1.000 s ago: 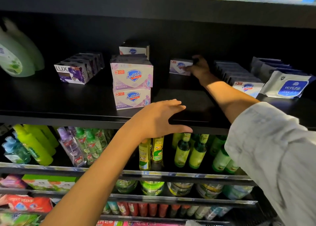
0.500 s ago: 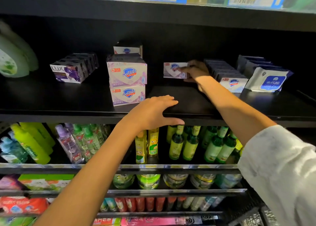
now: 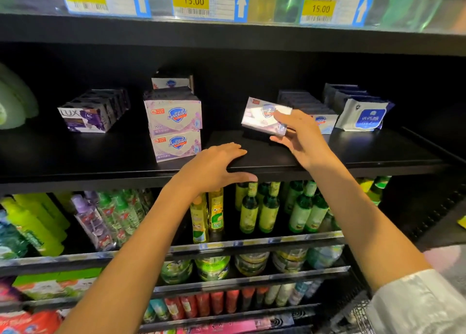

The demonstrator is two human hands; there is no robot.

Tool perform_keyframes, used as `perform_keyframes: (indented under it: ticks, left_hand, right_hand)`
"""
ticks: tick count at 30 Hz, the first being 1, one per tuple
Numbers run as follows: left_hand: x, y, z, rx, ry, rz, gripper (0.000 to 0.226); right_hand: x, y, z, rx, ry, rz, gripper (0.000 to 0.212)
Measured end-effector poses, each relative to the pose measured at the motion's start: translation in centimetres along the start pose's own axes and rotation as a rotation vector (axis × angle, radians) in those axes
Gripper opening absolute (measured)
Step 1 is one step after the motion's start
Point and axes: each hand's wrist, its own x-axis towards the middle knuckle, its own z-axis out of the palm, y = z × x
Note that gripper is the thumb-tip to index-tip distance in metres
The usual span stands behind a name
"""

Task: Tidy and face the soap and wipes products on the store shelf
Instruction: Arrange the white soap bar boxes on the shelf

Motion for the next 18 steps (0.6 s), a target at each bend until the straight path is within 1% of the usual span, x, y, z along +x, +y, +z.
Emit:
perform_keyframes:
  ticks: [3,4,7,9,11,13,16,18]
  left_hand:
    - [-0.2,0.1,0.1,-0.018,0.028,0.000,0.104]
    - [-0.2,0.1,0.1,-0.039,0.048,0.005,0.102]
    - [-0.1,0.0,0.0,-0.171,0.135,0.002,0.088]
    - [0.2,-0.2,-0.1,-0.290,0.220,-0.013,0.071]
    - [0.8,-0.1,-0.2,-0.425,0.328,-0.050,0.054]
    - [1.6,0.6,-0.5,-0.571,0.379,-0.092,0.050]
    - [3.2,1.6,-0.6,-0.898,0.337,-0.099,0.056]
    - [3.7,1.8,-0.6,-1.159,0.273,-0.097,0.051]
  right_hand:
    - [-1.1,0.2,-0.1,-0.065,-0.008,-0.044,0.011]
    - [-1.4,0.1,-0.1,-0.063,-0.010,-0.053,0.012]
    - [-2.0,-0.2,0.1,-0.041,-0.031,-0.074,0.011]
    - [-2.2,-0.3,0.2,-0.033,-0.042,-0.079,0.005]
    - [-2.4,-0.3,0.3,-0.027,-0.052,-0.077,0.012]
    - [-2.5,-0.3,0.3,-0.036,-0.073,-0.085,0.010]
    - [-2.4,-0.2,0.1,-0.074,-0.099,-0.090,0.011]
    - [-2.2,0.0,0.0,-0.108,-0.102,-0.086,0.017]
